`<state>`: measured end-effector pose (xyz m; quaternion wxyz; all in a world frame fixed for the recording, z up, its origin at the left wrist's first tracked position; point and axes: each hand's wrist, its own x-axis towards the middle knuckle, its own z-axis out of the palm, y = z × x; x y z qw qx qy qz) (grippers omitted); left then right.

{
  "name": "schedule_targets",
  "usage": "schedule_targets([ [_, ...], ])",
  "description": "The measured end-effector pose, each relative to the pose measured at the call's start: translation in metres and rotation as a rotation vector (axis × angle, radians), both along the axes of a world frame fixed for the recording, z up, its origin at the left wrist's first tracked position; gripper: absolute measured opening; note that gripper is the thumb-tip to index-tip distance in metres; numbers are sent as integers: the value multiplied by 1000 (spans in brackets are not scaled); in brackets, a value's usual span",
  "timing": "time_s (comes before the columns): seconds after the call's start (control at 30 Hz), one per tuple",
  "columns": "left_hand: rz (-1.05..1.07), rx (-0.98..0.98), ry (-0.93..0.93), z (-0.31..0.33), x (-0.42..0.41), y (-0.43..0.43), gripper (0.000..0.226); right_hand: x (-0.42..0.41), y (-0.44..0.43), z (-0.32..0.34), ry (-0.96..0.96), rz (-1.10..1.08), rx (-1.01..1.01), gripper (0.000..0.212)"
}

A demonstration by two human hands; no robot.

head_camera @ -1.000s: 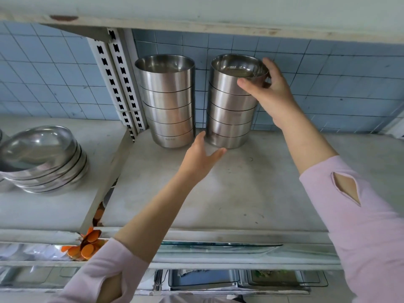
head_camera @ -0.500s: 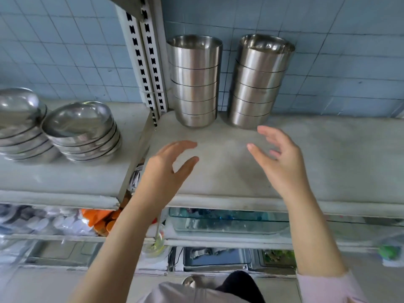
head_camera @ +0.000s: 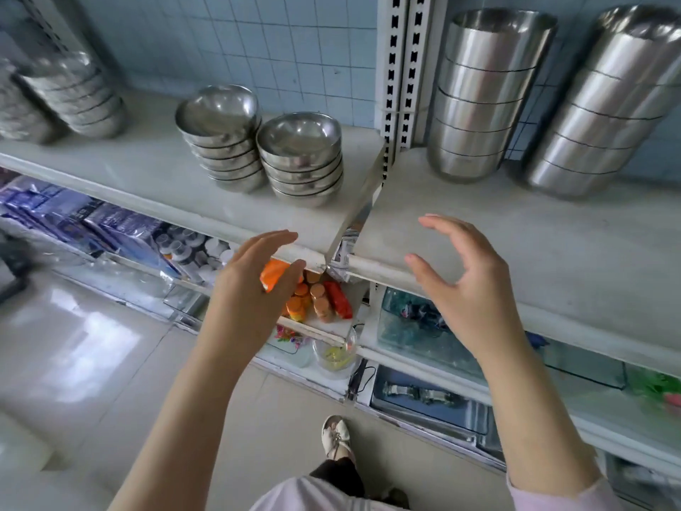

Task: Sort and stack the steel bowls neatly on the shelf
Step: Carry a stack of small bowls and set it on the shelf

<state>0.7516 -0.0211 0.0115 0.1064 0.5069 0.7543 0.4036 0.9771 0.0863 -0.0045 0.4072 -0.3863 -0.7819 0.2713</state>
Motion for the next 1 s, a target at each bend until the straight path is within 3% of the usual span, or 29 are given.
schedule_targets([
  [0.2, 123, 2, -70, -8, -55, -39, 42, -65, -21, -5, -2, 128, -55, 39],
  [0.4, 105, -3, -151, -24, -138, -13, 55, -127, -23, 0, 49, 92, -166, 43],
  [0.57, -33, -56, -175, -27, -216, 40, 88, -186, -23, 6, 181, -44, -291, 37],
  [0.8, -267, -199, -195, -40, -276, 133, 130, -258, -31, 9, 246, -171, -305, 44],
  [0.87, -364, -176, -209, -45, -284, 144, 127, -266, -37, 11, 241, -198, -323, 46],
  [1.0, -464, -82, -292, -51, -295, 154, 86, -272, -44, 13, 254, -285, -329, 45],
])
